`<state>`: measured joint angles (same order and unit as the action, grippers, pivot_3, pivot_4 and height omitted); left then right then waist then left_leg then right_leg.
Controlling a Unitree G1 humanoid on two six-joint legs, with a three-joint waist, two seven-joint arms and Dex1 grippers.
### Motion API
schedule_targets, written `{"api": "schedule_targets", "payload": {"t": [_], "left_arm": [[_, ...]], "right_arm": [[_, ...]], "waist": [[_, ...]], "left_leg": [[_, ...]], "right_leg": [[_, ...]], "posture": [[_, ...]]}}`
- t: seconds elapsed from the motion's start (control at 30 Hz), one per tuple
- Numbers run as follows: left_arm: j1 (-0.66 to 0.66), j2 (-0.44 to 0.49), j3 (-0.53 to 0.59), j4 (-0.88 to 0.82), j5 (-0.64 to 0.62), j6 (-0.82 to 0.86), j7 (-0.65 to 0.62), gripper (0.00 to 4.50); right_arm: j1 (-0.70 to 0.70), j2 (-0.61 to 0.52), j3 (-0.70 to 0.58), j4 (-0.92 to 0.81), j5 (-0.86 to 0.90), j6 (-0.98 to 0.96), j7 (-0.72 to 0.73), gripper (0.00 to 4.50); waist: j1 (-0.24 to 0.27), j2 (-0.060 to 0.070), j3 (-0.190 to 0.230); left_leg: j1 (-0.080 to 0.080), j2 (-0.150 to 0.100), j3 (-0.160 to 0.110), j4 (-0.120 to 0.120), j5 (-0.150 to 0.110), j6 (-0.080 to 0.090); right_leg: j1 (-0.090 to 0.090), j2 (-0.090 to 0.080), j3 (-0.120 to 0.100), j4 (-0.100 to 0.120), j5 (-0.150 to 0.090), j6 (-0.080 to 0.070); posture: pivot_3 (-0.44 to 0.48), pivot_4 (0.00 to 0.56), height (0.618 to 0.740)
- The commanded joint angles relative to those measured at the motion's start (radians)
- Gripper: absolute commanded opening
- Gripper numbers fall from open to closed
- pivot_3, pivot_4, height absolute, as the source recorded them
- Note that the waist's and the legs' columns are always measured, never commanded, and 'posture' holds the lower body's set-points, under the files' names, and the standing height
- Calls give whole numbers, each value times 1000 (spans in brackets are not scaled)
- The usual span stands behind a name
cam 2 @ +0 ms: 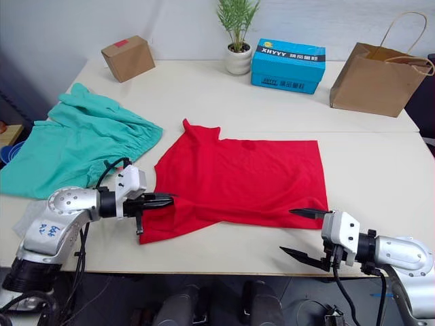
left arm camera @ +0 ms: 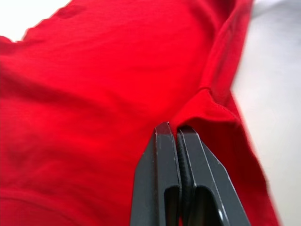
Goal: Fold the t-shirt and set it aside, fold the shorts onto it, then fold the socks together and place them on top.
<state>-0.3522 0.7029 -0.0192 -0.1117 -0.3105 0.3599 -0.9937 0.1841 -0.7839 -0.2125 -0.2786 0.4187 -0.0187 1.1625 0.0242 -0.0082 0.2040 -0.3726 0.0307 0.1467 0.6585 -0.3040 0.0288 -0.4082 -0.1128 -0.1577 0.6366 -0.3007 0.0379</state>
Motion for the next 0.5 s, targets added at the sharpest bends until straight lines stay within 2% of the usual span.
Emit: {"api": "schedule_targets", "payload": {"t": [0.03, 0.1, 0.13, 0.17, 0.3, 0.4, 0.5], "left_arm": [[-51, -20, 2, 43, 0, -18, 6, 33], [-68, -37, 3, 59, 1, -29, 10, 33], [-74, -46, 2, 67, 7, -39, 15, 425], [-76, -49, -3, 71, 12, -48, 11, 592], [-70, -47, 1, 80, 45, -98, 24, 1790], [-40, -10, 26, 79, 45, -103, 8, 2673], [-40, 5, 84, 85, 34, -78, 63, 2673]], "right_arm": [[-1, 1, -5, -16, 9, 1, -11, 4500], [-2, 1, -1, -15, 9, -1, -15, 4500], [-2, 2, 1, -14, 9, 0, -18, 4500], [-2, 3, 3, -13, 8, 0, -21, 4500], [-1, 5, 7, -8, 7, 4, -30, 4500], [3, 8, 7, -3, 10, 11, -38, 4500], [6, 21, -1, -5, 31, 32, -52, 4500]], "waist": [[0, 0, 0], [0, 0, 0], [0, 0, 0], [0, 0, 0], [-1, 0, 0], [-2, 0, 0], [-1, 0, 0]], "left_leg": [[0, 0, 0, 0, 0, 0], [0, 0, 0, 1, 0, 0], [0, 0, 0, 1, 0, 0], [0, 0, 0, 1, 0, 0], [0, 0, 0, 1, 0, 0], [0, 0, 0, 1, 0, 0], [0, 0, 0, 1, 0, 0]], "right_leg": [[0, 0, 0, 0, 0, 0], [0, 0, 0, 0, 0, 0], [0, 0, 0, 0, 0, 0], [0, 0, 0, 0, 0, 0], [0, 0, 0, 1, 0, 0], [0, 0, 0, 1, 0, 0], [0, 0, 0, 1, 0, 0]], "posture": [[0, 150, 740], [0, 150, 740], [0, 150, 740], [0, 150, 740], [0, 150, 740], [0, 150, 740], [0, 150, 740]]}}
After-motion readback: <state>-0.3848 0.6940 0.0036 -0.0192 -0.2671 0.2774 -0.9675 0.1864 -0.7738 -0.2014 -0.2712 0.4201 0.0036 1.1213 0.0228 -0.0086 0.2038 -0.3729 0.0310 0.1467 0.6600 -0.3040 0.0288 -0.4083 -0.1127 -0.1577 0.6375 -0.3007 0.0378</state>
